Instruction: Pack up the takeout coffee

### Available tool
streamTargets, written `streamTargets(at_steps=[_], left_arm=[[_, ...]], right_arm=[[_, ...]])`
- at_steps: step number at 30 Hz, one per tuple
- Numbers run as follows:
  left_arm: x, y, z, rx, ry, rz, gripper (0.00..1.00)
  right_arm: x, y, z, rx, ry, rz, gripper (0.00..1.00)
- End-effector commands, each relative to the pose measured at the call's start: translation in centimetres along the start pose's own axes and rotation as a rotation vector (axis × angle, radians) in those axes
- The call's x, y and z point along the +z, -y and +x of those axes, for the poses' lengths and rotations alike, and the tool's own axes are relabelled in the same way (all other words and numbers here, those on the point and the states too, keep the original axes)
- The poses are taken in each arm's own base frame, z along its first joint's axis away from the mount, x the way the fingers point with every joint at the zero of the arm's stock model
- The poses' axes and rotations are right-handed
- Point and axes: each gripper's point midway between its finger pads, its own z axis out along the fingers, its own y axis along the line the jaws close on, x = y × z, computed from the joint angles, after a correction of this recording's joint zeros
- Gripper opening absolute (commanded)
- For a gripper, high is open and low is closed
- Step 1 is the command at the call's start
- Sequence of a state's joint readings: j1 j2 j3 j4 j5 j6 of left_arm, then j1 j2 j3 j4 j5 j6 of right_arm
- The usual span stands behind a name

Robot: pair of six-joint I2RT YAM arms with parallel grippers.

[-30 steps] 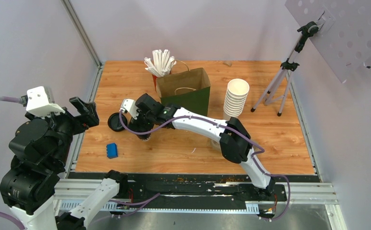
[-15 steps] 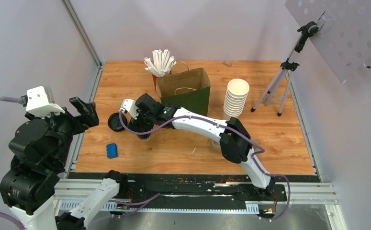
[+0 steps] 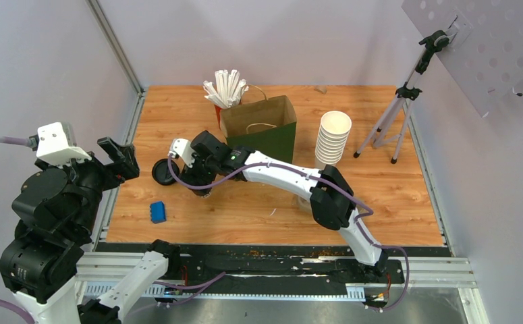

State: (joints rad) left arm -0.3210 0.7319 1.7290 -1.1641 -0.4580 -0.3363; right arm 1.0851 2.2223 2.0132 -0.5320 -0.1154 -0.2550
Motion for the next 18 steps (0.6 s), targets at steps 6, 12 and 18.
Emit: streamTargets(at_steps=[6,12,18], left_arm=[[-0.58,-0.08,-0.68,-0.022,0.029,0.009,1.0],[-0.8,-0.33,-0.88,-0.019,0.037,0.002,1.0],[-0.8,-0.4,-0.54,-0.019,0.029,0.0,1.0]], right_arm=[[-0.75,-0.09,-1.29,0.04,0.036,-0.015,0.8],[-0.03,0.28,-0.68,0.033,0.017,0.005,0.81],[-0.29,0.51,-1.22,0.03,0.032,0.015,0.76]])
